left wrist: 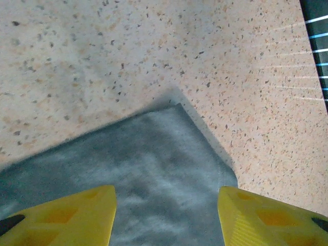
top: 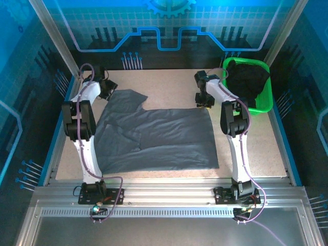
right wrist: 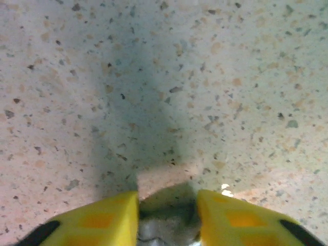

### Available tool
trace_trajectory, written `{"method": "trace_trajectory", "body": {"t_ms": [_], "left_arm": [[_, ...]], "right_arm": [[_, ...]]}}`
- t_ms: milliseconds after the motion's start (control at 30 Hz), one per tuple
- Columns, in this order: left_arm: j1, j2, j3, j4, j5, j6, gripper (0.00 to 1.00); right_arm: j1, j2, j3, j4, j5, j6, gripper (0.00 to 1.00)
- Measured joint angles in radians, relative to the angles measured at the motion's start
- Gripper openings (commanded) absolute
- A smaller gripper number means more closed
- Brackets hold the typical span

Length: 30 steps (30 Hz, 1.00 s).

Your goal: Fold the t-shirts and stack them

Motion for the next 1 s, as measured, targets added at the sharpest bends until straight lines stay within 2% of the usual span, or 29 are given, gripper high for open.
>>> {"method": "trace_trajectory", "body": {"t_ms": [133,200,233,733,1000], "left_arm": [[0.011,0.048,0.053,0.005,0.009,0.0,0.62],[0.017,0.078,0.089,0.014,0.011,0.0,0.62],[0.018,0.087,0.098,0.016,0.011,0.0,0.62],[0.009,0.294,0.358,0.009,-0.016,0.065,0.59],[-0.06,0.349,0.475,-0.192,-0.114,0.124,0.51]], "right_arm": [[0.002,0.005,0.009,-0.002,-0.024,0.011,0.1],[0.002,0.004,0.006,0.005,-0.032,0.018,0.01],[0.002,0.001,0.002,0.009,-0.033,0.021,0.0],[0.011,-0.02,-0.032,0.035,-0.018,0.023,0.0],[0.011,-0.022,-0.037,0.04,-0.018,0.023,0.0]]}}
